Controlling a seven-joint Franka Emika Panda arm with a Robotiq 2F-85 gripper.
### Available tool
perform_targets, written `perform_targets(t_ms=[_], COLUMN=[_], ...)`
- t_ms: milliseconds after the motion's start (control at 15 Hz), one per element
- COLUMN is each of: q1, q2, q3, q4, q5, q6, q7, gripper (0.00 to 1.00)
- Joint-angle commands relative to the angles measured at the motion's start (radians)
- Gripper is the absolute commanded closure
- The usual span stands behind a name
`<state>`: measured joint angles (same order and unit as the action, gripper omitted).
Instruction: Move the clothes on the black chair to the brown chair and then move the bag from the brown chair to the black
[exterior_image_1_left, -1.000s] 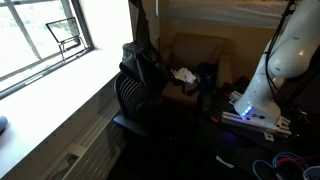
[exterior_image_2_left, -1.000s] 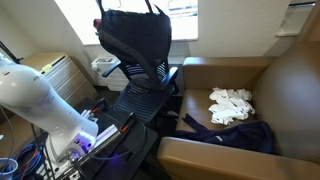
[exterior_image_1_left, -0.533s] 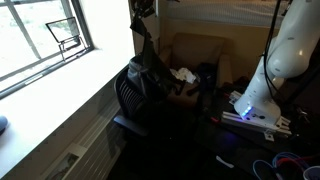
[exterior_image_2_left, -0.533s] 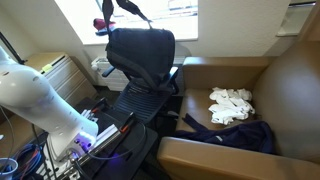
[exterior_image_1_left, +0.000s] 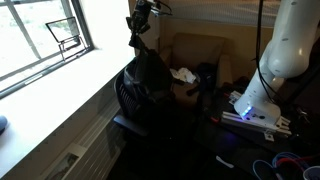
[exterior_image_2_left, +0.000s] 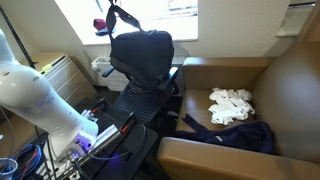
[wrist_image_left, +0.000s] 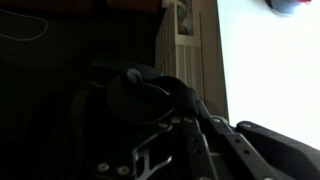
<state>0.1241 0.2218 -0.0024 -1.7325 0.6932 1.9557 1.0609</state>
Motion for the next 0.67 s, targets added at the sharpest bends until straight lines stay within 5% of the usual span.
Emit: perform_targets(t_ms=[0, 267, 333, 400, 600], q1=[-0.049, -0.097, -0.105, -0.077, -0.105], q2=[0.082, 0.136, 0.145, 0.11, 0.13], q3=[0.027, 0.015, 0.008, 0.006, 0.0], q4=[0.11, 0.204, 0.213, 0.158, 0.188], q5=[0.124, 0.338, 0.376, 0.303, 0.344], q6=[-0.003, 0.002, 0.039, 0.016, 0.022], q7=[-0.043, -0.099, -0.101, -0.079, -0.085], gripper=[0.98, 0.98, 0.68, 0.93, 0.71])
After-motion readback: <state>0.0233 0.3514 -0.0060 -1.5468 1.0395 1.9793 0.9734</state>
